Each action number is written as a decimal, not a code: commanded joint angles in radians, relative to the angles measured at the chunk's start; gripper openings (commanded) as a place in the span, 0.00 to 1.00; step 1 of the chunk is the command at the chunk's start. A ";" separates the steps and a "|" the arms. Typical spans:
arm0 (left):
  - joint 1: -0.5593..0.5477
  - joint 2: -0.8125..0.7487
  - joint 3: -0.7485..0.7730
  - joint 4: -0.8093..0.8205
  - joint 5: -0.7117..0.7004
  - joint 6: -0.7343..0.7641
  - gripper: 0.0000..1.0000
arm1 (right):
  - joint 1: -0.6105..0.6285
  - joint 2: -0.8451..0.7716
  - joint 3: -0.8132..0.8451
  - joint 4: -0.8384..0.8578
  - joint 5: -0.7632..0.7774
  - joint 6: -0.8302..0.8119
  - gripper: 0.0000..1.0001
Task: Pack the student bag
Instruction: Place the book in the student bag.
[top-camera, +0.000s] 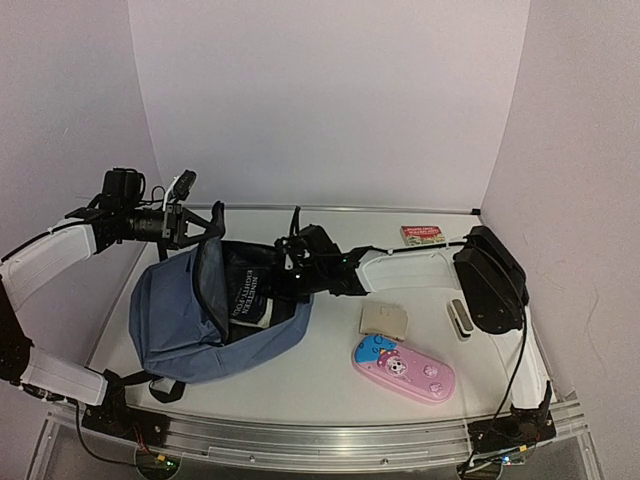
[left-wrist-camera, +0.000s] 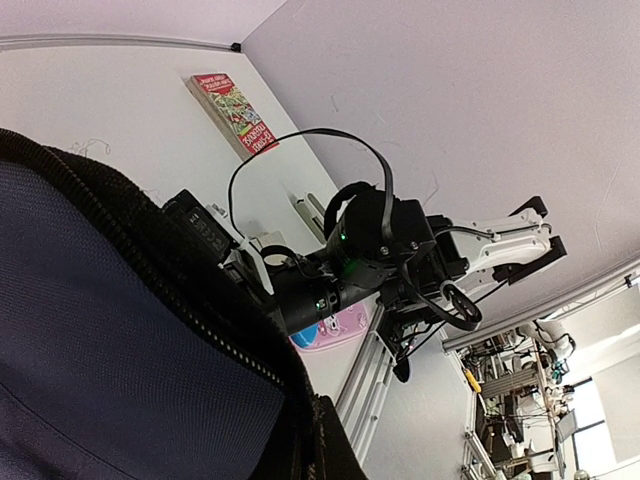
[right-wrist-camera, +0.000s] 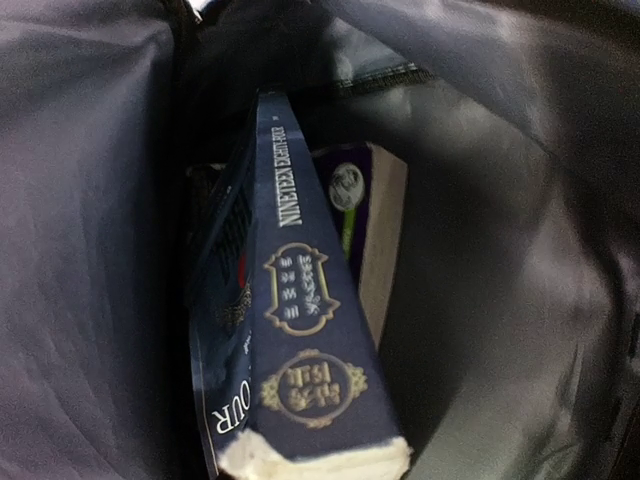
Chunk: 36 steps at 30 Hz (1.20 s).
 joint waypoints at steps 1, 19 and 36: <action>-0.027 0.003 0.006 0.068 0.071 0.015 0.00 | 0.006 -0.173 -0.107 0.014 -0.003 -0.009 0.00; -0.320 0.302 0.348 0.006 0.116 0.058 0.00 | -0.090 -0.614 -0.585 -0.089 0.395 0.101 0.00; -0.270 0.117 0.187 -0.134 -0.007 0.190 0.00 | -0.094 -0.806 -0.547 -0.028 0.115 0.007 0.00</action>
